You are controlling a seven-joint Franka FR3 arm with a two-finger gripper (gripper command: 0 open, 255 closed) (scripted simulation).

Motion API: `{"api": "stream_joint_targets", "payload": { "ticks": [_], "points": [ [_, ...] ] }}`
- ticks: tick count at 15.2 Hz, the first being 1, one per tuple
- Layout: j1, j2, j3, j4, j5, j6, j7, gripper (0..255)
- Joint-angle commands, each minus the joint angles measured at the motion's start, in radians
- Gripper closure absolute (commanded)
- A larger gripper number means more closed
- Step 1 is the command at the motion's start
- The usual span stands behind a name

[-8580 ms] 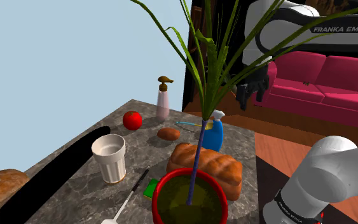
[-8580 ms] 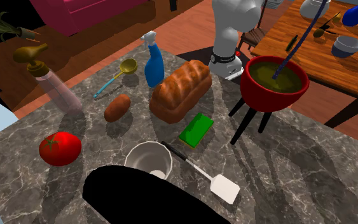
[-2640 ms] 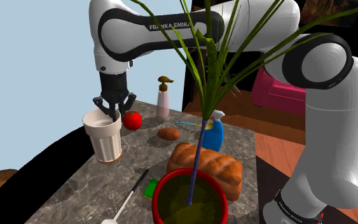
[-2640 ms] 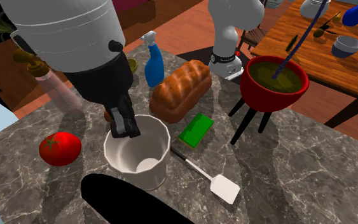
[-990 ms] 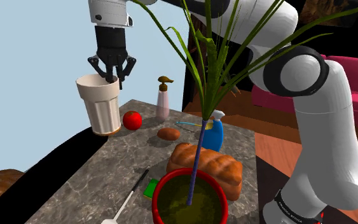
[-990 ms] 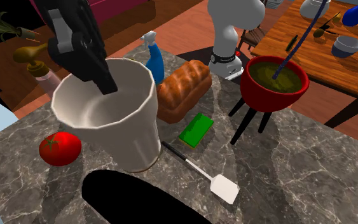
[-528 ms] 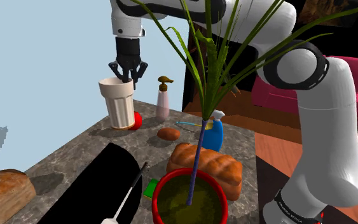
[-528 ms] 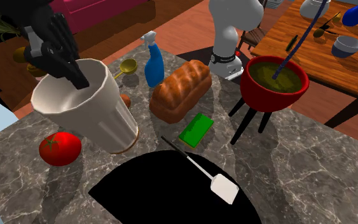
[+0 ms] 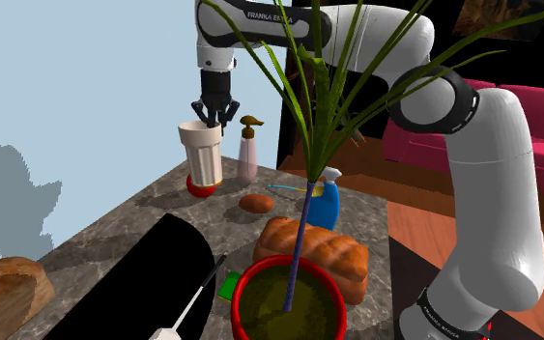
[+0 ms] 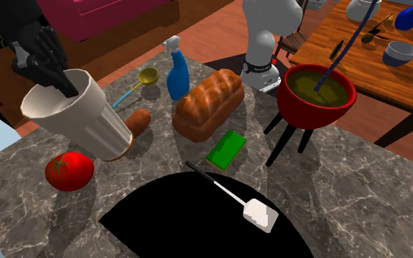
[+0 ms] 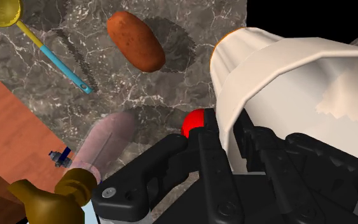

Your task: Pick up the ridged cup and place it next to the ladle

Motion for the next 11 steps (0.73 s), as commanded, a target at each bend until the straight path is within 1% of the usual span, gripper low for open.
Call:
{"api": "stream_joint_targets", "payload": {
  "ticks": [1,4,7,11],
  "points": [
    [-0.023,0.03,-0.011,0.025,-0.004,0.004,-0.038,255],
    [-0.053,0.079,-0.027,0.068,-0.011,0.007,-0.089,255],
    [-0.078,0.15,-0.044,0.147,-0.022,-0.004,-0.143,255],
    [-0.093,0.124,-0.042,0.048,-0.017,0.068,-0.143,255]
  ]
}}
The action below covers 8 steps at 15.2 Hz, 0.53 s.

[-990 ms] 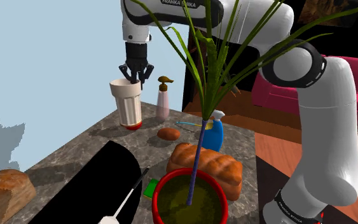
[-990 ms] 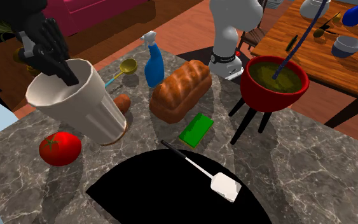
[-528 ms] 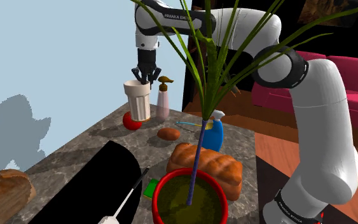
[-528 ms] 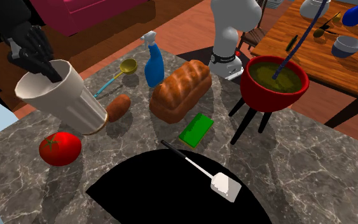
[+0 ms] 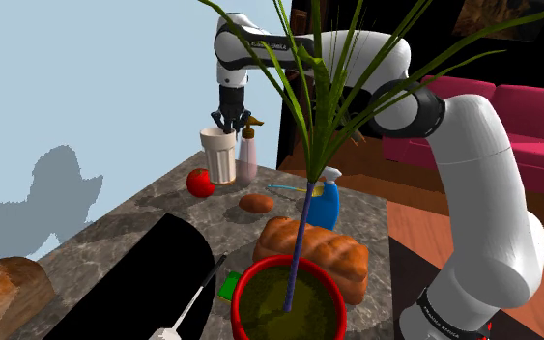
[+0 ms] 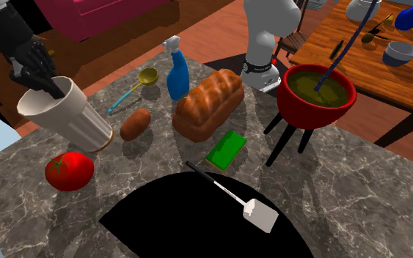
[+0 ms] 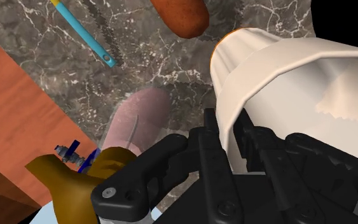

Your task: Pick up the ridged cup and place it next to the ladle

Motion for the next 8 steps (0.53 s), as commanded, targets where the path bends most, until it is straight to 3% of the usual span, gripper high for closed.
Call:
{"api": "stream_joint_targets", "payload": {
  "ticks": [1,8],
  "points": [
    [-0.007,-0.007,0.0,-0.038,0.002,0.032,-0.003,255],
    [-0.022,-0.024,0.0,-0.161,0.004,0.137,-0.004,255]
  ]
}}
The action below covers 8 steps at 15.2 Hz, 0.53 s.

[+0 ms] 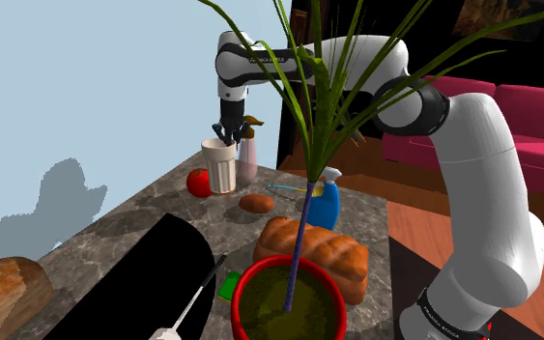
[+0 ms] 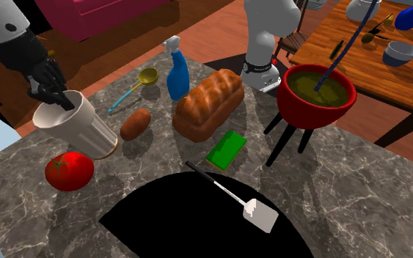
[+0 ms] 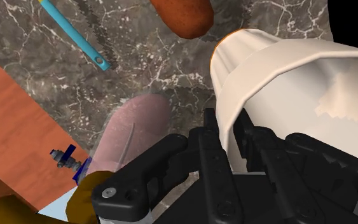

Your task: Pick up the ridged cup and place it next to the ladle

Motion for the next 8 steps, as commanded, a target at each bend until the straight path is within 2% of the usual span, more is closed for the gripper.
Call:
{"api": "stream_joint_targets", "payload": {
  "ticks": [1,8],
  "points": [
    [-0.003,-0.001,0.0,-0.033,0.0,0.032,0.0,255],
    [-0.011,0.004,-0.003,-0.12,-0.002,0.123,-0.001,255]
  ]
}}
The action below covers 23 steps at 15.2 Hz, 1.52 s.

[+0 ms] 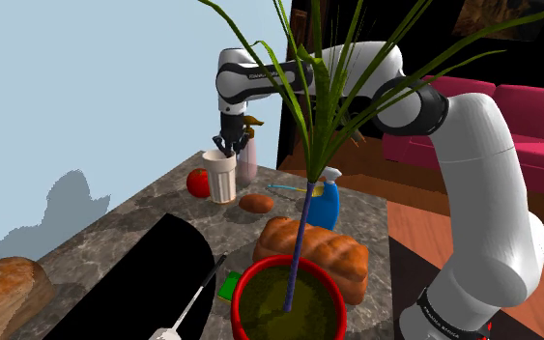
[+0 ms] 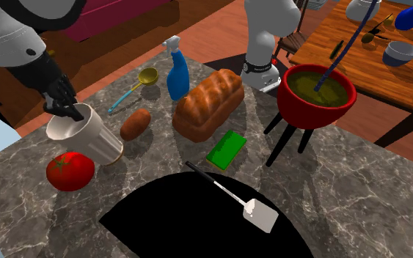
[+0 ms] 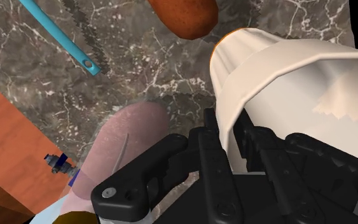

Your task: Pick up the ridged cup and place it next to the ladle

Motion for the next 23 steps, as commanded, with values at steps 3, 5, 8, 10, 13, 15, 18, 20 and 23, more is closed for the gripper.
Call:
{"api": "stream_joint_targets", "payload": {
  "ticks": [3,5,8,10,13,15,18,20,23],
  "points": [
    [-0.004,0.002,-0.001,-0.032,-0.001,0.034,-0.002,255],
    [-0.004,0.002,-0.001,-0.031,-0.001,0.034,-0.002,255],
    [-0.004,0.002,-0.001,-0.031,-0.001,0.034,-0.002,255],
    [-0.004,0.002,-0.001,-0.031,-0.001,0.034,-0.002,0],
    [-0.004,0.002,-0.001,-0.031,-0.001,0.034,-0.002,0],
    [-0.004,0.002,-0.001,-0.031,-0.001,0.034,-0.002,0],
    [0.002,0.002,0.0,0.07,0.001,-0.067,-0.006,0],
    [0.005,0.005,0.0,0.102,0.001,-0.095,-0.007,0],
    [0.005,0.005,0.0,0.102,0.001,-0.095,-0.007,0]
  ]
}}
